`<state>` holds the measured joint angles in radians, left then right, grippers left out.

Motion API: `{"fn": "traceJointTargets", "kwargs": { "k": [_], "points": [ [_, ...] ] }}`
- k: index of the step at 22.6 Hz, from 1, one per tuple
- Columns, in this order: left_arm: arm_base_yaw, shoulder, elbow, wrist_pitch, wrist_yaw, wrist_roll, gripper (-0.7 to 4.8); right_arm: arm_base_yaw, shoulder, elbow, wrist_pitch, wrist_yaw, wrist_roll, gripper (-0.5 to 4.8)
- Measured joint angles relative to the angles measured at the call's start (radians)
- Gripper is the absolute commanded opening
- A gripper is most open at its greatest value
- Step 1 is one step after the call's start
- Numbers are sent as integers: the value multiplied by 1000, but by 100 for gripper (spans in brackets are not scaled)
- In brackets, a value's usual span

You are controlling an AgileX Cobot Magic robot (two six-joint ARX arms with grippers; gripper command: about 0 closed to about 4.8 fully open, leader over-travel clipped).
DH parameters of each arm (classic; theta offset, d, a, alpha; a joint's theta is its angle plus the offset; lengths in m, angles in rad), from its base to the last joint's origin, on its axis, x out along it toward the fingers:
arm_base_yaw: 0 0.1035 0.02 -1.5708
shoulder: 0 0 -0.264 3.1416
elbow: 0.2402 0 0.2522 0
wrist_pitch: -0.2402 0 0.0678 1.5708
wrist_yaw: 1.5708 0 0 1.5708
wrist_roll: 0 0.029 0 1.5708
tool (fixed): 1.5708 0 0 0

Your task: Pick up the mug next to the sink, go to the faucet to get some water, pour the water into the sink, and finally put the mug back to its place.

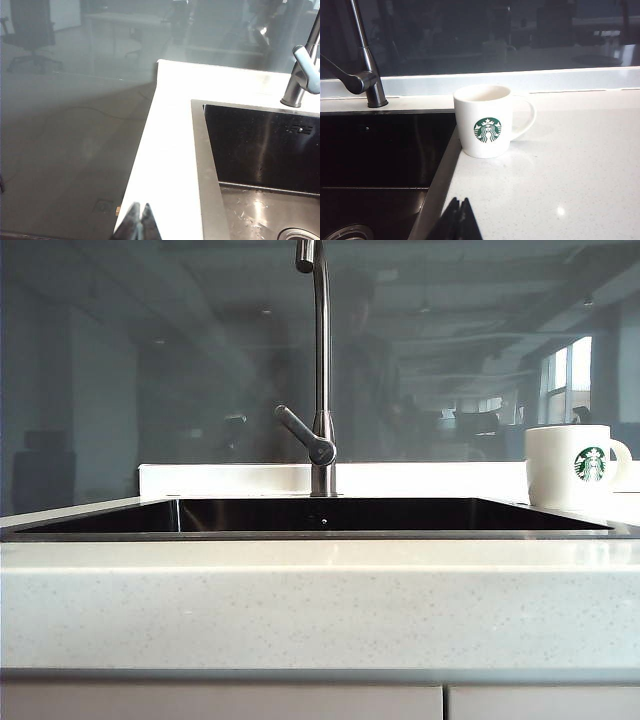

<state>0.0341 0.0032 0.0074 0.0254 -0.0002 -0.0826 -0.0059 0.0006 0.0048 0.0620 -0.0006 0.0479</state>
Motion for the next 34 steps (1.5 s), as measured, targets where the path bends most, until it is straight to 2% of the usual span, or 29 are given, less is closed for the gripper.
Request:
{"fn": "traceJointTargets", "kwargs": {
  "k": [9,10,12,13,14,15,17,20,24,25,26,27,28,29,30,31,32,33,34],
  "points": [
    [0,0,0,0,0,-1,-3,0,0,0,3,-1,10,-2],
    [0,0,0,2,0,-1,-3,0,0,0,13,0,30,-2],
    [0,0,0,24,0,-4,-3,0,0,0,55,11,145,-2],
    [0,0,0,52,0,-16,-3,0,0,0,64,53,218,-2],
    [0,0,0,69,0,-35,-3,0,0,0,67,77,241,-2],
    [0,0,0,124,5,-105,-3,0,0,3,91,103,256,-2],
    [0,0,9,230,42,-182,-3,0,21,61,93,151,259,-2],
    [0,13,76,236,52,-190,-3,-1,120,172,145,217,251,-2],
    [0,180,190,249,56,-164,-3,-2,493,340,301,226,87,-1],
    [0,273,218,275,80,-145,-3,-25,649,392,377,204,55,-1],
    [0,333,228,298,89,-142,-4,-48,712,408,401,184,50,-1],
    [0,439,230,377,109,-142,-3,-130,895,458,473,104,45,-1],
    [0,488,230,428,127,-142,-4,-172,975,474,511,54,50,-1],
    [0,591,230,552,171,-142,-4,-254,1108,487,568,-82,85,-1],
    [0,632,230,610,184,-142,-4,-286,1165,496,592,-157,106,-1],
    [-1,723,244,716,201,-141,-4,-333,1279,538,673,-292,125,-1],
    [-1,767,256,751,209,-140,-4,-349,1327,559,713,-330,127,1],
    [-1,863,286,797,250,-140,-4,-376,1405,585,769,-383,121,16],
    [-1,895,295,802,264,-140,-4,-378,1440,593,772,-398,105,73]
  ]
}}
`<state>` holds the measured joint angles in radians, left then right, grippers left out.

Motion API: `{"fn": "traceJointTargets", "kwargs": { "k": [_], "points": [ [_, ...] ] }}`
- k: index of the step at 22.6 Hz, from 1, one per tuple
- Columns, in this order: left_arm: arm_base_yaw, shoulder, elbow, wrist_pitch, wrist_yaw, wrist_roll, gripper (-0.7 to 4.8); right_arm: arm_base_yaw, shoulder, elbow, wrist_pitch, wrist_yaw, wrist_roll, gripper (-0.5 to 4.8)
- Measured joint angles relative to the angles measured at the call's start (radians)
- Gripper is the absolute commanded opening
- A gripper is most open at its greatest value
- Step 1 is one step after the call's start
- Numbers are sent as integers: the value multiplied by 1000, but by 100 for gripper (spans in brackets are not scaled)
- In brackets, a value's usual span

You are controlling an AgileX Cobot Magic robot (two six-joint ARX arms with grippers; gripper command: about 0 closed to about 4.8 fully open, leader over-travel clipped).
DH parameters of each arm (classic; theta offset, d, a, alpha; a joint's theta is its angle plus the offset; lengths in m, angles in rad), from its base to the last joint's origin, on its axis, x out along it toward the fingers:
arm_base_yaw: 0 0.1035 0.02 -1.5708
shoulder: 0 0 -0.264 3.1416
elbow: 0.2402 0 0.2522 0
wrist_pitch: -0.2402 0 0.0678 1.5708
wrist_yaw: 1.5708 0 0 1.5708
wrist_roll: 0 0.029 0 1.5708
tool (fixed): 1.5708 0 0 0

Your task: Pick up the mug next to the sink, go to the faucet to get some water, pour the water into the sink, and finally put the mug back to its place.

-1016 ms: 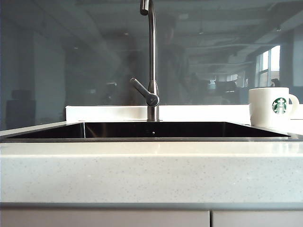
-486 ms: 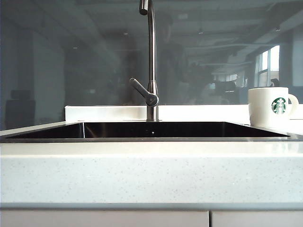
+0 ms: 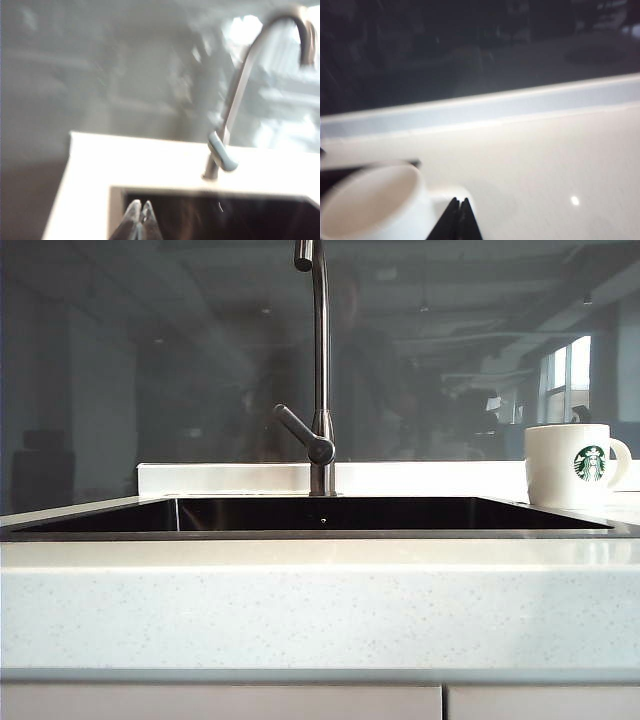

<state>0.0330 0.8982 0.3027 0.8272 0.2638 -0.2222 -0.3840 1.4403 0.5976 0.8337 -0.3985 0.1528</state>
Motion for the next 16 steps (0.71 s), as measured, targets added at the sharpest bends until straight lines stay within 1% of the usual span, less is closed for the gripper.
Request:
{"fn": "traceJointTargets", "kwargs": {
  "k": [1,2,3,5,6,10,16],
  "points": [
    [-1,75,26,13,16,2,-4,2,61,21,-7,-26,-47,98],
    [-1,112,42,20,19,2,-4,5,87,33,-9,-37,-73,151],
    [0,193,72,40,38,1,-4,20,138,60,-8,-48,-130,181],
    [0,259,101,62,68,1,-4,26,184,78,-2,-52,-193,244],
    [-1,284,114,72,78,1,-4,29,199,84,-3,-51,-208,260],
    [0,385,185,97,129,1,-4,37,294,144,-2,-50,-233,266],
    [0,403,215,100,153,1,-4,68,396,217,21,-47,-237,265]
  ]
}}
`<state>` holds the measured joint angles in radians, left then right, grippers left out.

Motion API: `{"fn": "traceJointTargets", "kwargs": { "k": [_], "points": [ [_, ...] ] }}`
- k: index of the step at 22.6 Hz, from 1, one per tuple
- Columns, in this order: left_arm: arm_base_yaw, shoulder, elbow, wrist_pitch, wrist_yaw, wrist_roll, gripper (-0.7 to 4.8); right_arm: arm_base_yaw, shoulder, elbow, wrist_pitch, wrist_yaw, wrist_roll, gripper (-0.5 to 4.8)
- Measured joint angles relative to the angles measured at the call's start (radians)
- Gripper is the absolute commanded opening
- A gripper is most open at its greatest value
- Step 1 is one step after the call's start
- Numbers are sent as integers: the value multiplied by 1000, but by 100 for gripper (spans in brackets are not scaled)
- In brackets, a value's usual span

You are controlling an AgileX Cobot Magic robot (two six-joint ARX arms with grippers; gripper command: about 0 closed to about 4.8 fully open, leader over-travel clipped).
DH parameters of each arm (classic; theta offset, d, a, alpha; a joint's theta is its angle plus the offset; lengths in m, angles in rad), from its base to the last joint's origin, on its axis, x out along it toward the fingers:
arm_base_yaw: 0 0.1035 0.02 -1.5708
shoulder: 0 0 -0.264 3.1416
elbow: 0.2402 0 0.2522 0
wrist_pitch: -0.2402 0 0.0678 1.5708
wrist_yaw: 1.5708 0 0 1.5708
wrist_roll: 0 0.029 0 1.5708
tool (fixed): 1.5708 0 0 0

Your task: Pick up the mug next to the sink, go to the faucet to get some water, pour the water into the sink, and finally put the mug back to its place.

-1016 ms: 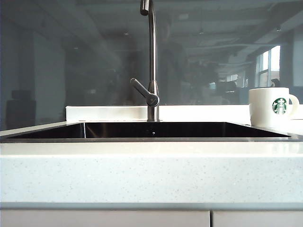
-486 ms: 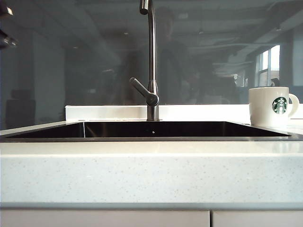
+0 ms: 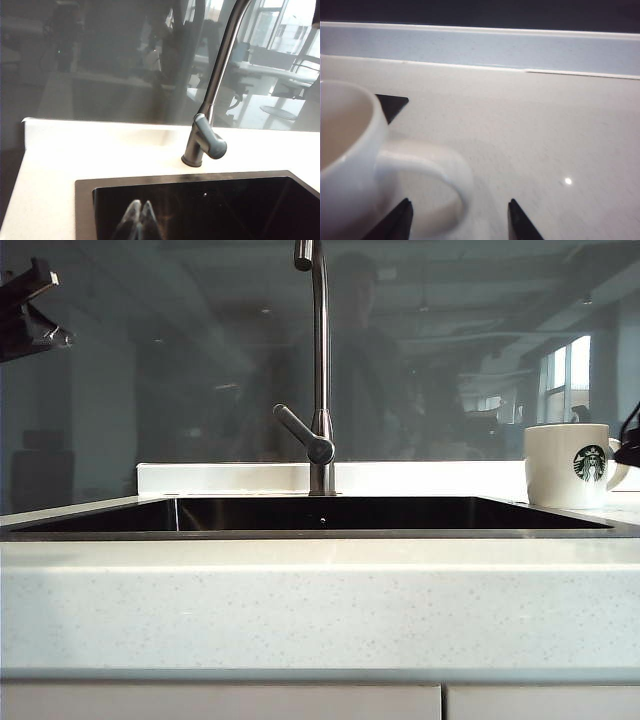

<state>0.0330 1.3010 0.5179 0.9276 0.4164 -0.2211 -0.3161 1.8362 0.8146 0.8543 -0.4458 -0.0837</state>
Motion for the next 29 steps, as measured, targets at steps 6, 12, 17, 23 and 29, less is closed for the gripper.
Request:
{"fn": "traceJointTargets", "kwargs": {
  "k": [6,12,17,23,29],
  "points": [
    [0,0,2,3,8,0,-4,29,76,93,24,50,-2,237],
    [0,0,2,3,14,0,-4,31,88,124,18,61,-3,38],
    [0,0,2,2,14,0,-4,30,92,121,-11,70,-13,-6],
    [0,1,2,-37,14,0,-4,35,90,124,-7,74,-15,-6],
    [-5,1,2,-54,23,0,-4,35,90,124,-6,75,-15,-6]
  ]
}}
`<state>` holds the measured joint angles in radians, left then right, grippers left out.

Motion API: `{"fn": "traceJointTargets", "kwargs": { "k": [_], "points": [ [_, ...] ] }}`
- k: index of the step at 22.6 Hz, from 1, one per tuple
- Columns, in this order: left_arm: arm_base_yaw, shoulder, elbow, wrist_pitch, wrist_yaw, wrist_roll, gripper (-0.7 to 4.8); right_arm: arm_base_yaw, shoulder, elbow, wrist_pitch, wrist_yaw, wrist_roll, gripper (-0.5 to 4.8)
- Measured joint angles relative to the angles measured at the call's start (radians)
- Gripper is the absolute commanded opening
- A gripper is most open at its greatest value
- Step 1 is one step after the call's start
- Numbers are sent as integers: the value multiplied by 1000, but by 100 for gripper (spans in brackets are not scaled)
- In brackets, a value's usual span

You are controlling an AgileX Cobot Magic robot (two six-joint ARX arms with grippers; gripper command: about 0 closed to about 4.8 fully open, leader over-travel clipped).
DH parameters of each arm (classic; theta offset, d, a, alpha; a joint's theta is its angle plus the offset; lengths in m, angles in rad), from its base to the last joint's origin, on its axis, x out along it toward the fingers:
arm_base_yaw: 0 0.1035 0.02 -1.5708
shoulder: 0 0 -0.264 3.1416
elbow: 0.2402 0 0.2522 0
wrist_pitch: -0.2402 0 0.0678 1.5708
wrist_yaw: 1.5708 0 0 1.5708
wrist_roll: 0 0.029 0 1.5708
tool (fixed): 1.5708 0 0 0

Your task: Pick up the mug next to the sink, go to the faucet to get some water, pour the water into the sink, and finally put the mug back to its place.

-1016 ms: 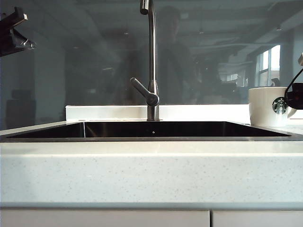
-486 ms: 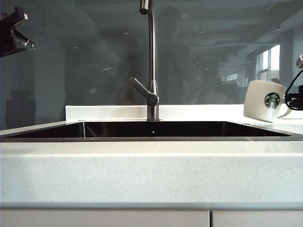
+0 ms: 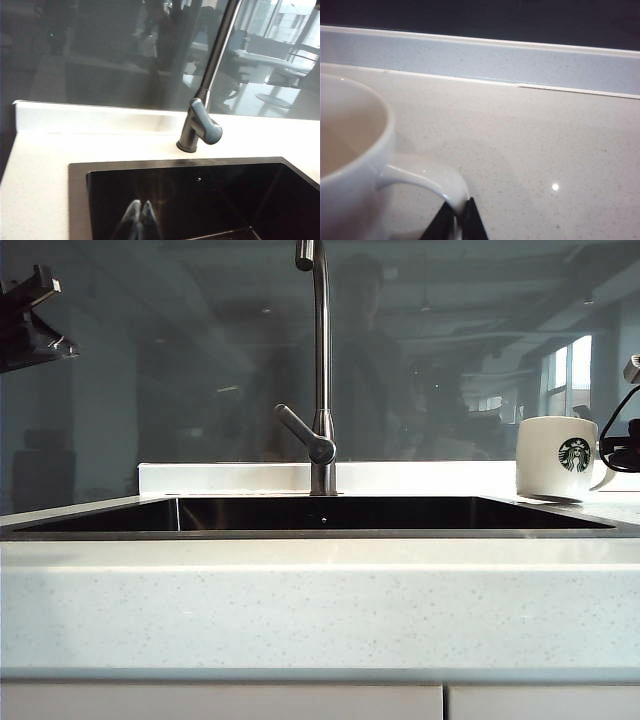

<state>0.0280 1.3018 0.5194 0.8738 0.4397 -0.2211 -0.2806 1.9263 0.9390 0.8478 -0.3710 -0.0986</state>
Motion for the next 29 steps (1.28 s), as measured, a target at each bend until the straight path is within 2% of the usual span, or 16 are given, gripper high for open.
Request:
{"fn": "traceJointTargets", "kwargs": {
  "k": [14,19,21,25,29],
  "points": [
    [-10,0,0,0,5,0,-4,0,0,-1,52,0,-1,-5],
    [-10,0,0,0,4,0,-4,0,0,-1,30,-2,-73,0],
    [-11,0,0,0,4,0,-4,0,0,-1,27,-4,-81,23],
    [-10,0,0,0,4,0,-4,0,0,-1,27,-4,-106,37],
    [-10,0,0,0,4,3,-4,0,0,-1,31,-6,-119,126]
  ]
}}
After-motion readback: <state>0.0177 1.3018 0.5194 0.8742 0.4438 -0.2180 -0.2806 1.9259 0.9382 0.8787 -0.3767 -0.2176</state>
